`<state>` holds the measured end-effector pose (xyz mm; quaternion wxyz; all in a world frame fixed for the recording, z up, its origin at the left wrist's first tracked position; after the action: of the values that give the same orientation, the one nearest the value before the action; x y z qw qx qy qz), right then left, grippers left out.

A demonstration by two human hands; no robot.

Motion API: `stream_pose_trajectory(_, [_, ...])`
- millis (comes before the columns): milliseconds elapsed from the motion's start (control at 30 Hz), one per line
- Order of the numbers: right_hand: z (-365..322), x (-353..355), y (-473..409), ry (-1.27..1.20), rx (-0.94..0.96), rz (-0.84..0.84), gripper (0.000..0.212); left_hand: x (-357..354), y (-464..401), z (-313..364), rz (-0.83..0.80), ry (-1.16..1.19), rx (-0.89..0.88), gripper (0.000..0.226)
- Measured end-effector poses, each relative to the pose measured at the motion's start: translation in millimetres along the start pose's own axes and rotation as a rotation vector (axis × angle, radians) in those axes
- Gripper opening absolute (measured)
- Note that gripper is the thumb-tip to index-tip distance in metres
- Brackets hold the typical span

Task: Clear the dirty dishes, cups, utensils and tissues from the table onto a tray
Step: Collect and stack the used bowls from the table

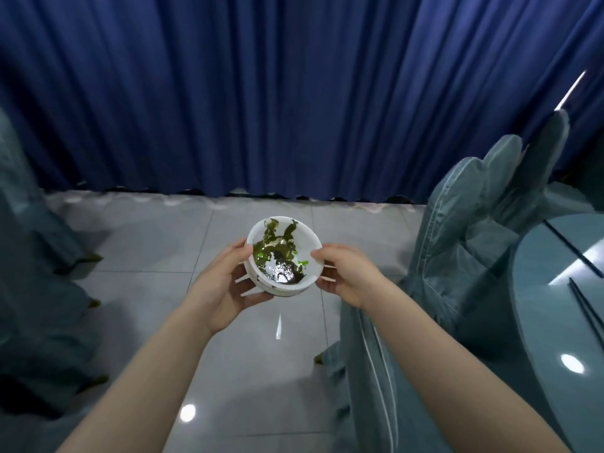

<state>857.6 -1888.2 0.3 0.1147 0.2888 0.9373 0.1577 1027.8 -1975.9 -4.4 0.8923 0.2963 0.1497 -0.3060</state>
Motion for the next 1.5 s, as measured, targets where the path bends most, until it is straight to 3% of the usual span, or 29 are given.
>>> stream_pose_trajectory(133, [1,-13,-27,0.003,-0.053,0.007,0.006,19,-18,11,0.063,0.016,0.025,0.023])
stream_pose_trajectory(300, [-7,-15,-72,-0.029,-0.052,0.011,0.007,24,-65,26,-0.001,-0.054,0.07,0.03])
stream_pose_trajectory(633, [-70,62,-219,-0.079,0.067,0.126,0.025,-36,-257,81,-0.019,-0.09,0.156,0.03])
stream_pose_trajectory(833, [-107,139,-274,-0.134,0.122,0.369,0.027,-94,-362,116,-0.114,-0.114,0.185,0.034])
stream_pose_trajectory(1100, [-143,220,-320,-0.182,0.197,0.692,0.025,-201,-497,141,-0.359,-0.201,0.288,0.031])
stream_pose_trajectory(1500, [-180,347,-298,-0.292,0.298,1.309,0.016,-427,-630,125,-0.736,-0.389,0.562,0.035])
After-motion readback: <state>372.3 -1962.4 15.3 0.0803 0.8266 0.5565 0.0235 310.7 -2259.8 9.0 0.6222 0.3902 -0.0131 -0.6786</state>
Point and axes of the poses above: each hand's wrist, its own y-axis away from the middle knuckle, its own x-axis out of the back of the hand, z = x × y, the point moved 8 cm from there along -y, towards the middle knuckle, and after that the axes turned 7 degrees about x, right-handed, at the moved point
